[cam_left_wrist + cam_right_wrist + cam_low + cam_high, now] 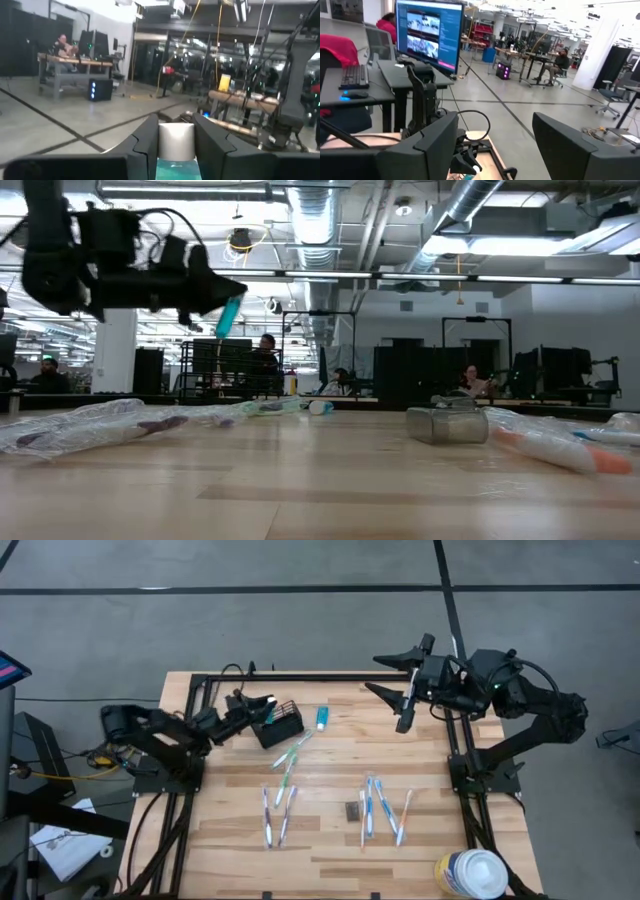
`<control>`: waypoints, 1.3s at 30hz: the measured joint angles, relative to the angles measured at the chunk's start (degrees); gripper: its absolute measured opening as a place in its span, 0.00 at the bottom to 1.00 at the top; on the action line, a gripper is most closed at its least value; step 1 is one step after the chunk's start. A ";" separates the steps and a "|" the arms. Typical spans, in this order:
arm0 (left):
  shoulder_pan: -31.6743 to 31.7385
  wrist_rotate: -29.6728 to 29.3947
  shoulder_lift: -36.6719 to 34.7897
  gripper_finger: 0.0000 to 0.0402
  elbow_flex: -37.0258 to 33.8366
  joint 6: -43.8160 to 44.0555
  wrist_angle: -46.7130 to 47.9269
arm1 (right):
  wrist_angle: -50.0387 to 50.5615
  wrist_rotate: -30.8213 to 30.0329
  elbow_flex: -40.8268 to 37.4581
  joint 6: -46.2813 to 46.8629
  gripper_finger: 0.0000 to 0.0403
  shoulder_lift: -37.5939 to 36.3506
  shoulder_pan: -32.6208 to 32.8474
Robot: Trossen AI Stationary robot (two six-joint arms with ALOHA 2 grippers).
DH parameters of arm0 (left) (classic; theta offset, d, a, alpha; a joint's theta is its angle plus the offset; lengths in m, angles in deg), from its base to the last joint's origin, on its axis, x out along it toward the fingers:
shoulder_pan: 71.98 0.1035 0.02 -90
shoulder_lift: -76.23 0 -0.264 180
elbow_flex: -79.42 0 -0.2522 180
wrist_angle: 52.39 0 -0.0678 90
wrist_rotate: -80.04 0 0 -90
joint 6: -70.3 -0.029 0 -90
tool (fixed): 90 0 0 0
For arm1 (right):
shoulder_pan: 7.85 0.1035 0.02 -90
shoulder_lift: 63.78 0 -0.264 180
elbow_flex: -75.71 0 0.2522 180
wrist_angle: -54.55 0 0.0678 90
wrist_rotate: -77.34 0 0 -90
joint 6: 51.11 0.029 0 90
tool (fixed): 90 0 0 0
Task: Pick & Place toothbrushing station
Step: Put the blue mouthwash into the black organizer
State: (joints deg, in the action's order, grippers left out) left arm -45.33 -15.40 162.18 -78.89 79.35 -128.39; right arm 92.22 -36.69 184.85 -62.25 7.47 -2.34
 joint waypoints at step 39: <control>2.70 8.85 11.91 0.21 5.96 -2.74 -0.28 | 6.44 1.72 0.00 2.62 0.62 0.00 -1.42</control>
State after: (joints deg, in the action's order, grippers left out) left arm -42.64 -6.56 174.09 -72.93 76.61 -128.67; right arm 98.66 -34.97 184.85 -59.63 7.47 -3.75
